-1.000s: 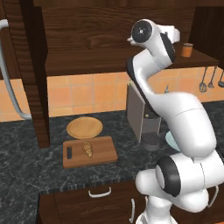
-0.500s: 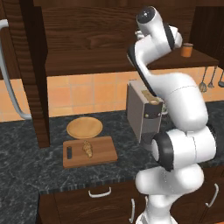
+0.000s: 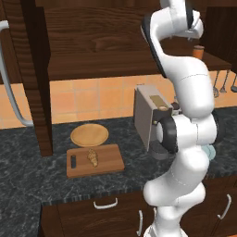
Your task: From the different types of pastries on the counter, select a croissant and place it on the cutting board. Then retrieve a jar of jam from the cabinet and place it alongside the croissant on the cutting board.
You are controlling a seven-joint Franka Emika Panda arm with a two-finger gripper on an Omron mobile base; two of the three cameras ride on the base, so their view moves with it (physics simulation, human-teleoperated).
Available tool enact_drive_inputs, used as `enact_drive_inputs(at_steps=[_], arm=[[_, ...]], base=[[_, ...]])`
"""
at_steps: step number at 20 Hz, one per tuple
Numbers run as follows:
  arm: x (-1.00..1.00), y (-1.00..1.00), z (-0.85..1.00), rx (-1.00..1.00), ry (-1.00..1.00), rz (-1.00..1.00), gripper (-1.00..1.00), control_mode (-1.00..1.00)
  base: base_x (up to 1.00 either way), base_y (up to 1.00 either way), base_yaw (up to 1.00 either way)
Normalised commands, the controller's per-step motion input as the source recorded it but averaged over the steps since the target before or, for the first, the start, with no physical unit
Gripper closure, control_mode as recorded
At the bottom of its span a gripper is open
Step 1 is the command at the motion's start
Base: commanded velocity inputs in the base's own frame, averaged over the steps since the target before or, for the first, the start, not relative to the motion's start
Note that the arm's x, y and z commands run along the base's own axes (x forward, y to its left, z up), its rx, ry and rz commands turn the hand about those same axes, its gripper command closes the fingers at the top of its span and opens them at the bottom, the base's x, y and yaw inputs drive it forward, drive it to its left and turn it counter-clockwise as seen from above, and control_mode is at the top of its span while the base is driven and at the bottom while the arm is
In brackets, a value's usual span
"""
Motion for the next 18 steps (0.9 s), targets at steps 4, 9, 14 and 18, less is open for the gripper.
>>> enact_drive_inputs(at_steps=[4,9,14,18], arm=[[-0.36,-0.28,-0.44,-0.10,-0.21,0.06,-1.00,-1.00],[-0.46,-0.20,-0.57,-0.21,-0.30,0.09,-1.00,-1.00],[-0.05,-0.23,-0.42,-0.15,-0.24,0.03,-1.00,-1.00],[0.18,-0.38,-0.22,-0.02,-0.05,0.00,-1.00,-1.00]], base=[[0.00,0.00,0.00],[0.00,0.00,0.00],[0.00,0.00,0.00],[0.00,0.00,0.00]])
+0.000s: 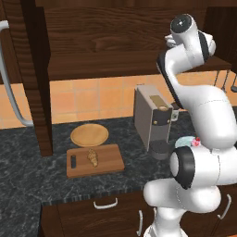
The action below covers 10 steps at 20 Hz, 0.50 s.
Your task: From the different types of pastries on the counter, select a croissant and place it on the cutting board. Then retrieve a jar of jam from the cabinet and place it alongside the croissant on the cutting board.
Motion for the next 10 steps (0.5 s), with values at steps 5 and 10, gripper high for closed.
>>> enact_drive_inputs(at_steps=[5,10], arm=[[0.63,-0.34,0.18,0.04,0.14,0.00,-1.00,-1.00],[0.53,-0.16,0.58,0.08,0.29,-0.03,-1.00,-1.00]], base=[[0.00,0.00,0.00],[0.00,0.00,0.00]])
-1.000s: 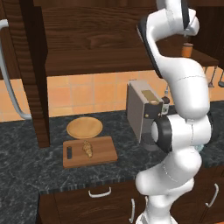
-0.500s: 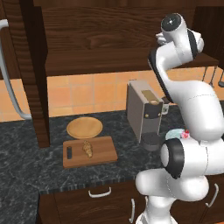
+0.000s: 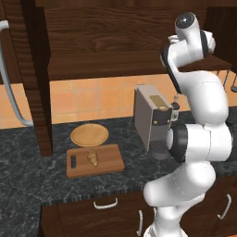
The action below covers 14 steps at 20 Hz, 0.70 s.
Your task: From the different types of pastries on the counter, select a croissant and place it on the cutting board. Then retrieve a jar of jam from the cabinet and place it alongside the croissant on the cutting board.
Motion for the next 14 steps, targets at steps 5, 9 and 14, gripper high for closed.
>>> enact_drive_inputs(at_steps=[5,9,14], arm=[[0.13,-0.32,-0.11,0.04,0.16,0.00,-1.00,-1.00],[0.11,-0.46,-0.50,0.00,0.05,0.00,-1.00,-1.00],[0.53,-0.18,-0.45,0.00,0.03,0.00,-1.00,-1.00]], base=[[0.00,0.00,0.00],[0.00,0.00,0.00],[0.00,0.00,0.00]])
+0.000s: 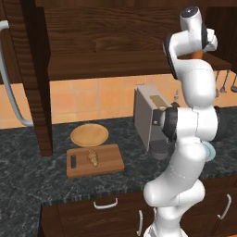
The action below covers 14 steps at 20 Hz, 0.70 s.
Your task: From the different types of pastries on the counter, select a croissant and place it on the cutting board. Then retrieve a jar of jam from the cabinet and place it alongside the croissant on the cutting board.
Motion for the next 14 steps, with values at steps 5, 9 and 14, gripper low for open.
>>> enact_drive_inputs(at_steps=[5,9,14], arm=[[0.57,-0.26,-0.03,0.00,0.00,0.00,-1.00,-1.00],[0.09,-0.53,0.00,0.00,0.00,0.00,-1.00,-1.00],[-0.05,-0.06,-0.14,-0.05,-0.03,0.05,1.00,-1.00]], base=[[0.00,0.00,0.00],[0.00,0.00,0.00],[0.00,0.00,0.00]])
